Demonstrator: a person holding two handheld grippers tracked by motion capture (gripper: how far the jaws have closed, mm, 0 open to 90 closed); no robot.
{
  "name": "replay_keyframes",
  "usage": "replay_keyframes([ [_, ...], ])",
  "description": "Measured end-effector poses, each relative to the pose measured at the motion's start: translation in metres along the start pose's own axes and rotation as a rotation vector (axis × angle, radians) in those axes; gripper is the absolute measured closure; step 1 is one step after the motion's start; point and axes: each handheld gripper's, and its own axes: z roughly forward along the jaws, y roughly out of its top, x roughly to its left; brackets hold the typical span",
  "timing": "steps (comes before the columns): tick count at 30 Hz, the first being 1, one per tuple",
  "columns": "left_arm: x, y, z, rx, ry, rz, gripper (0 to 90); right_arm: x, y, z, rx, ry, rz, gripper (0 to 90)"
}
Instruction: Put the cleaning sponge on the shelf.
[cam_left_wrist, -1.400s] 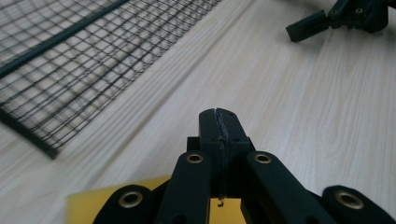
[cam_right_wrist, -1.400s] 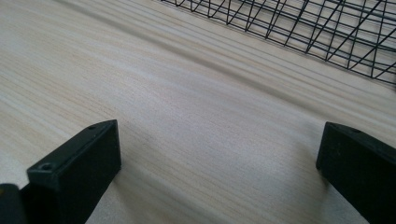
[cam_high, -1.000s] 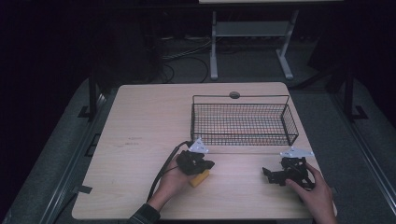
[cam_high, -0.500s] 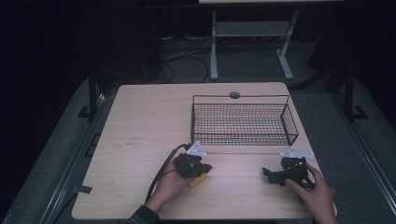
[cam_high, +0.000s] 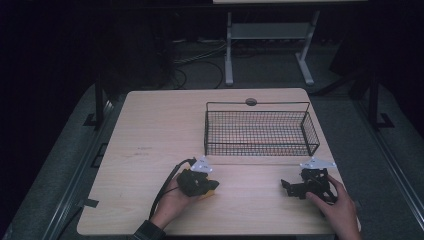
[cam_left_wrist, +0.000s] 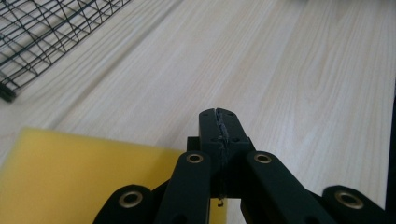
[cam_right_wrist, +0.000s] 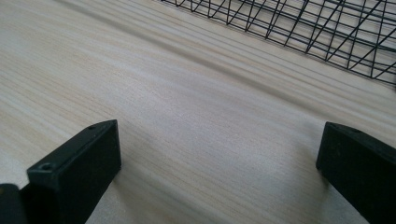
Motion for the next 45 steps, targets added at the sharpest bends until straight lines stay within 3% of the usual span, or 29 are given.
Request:
replay_keyframes([
  [16, -0.002, -0.027, -0.022, -0.003, 0.024, -0.053, 89.8, 0.000, 0.000, 0.000, 0.000, 0.000, 0.000, 0.0],
  [34, 0.010, -0.053, -0.048, -0.005, 0.087, -0.114, 89.8, 0.000, 0.000, 0.000, 0.000, 0.000, 0.000, 0.0],
  [45, 0.014, -0.058, -0.056, 0.003, 0.097, -0.114, 89.7, 0.000, 0.000, 0.000, 0.000, 0.000, -0.001, 0.0],
])
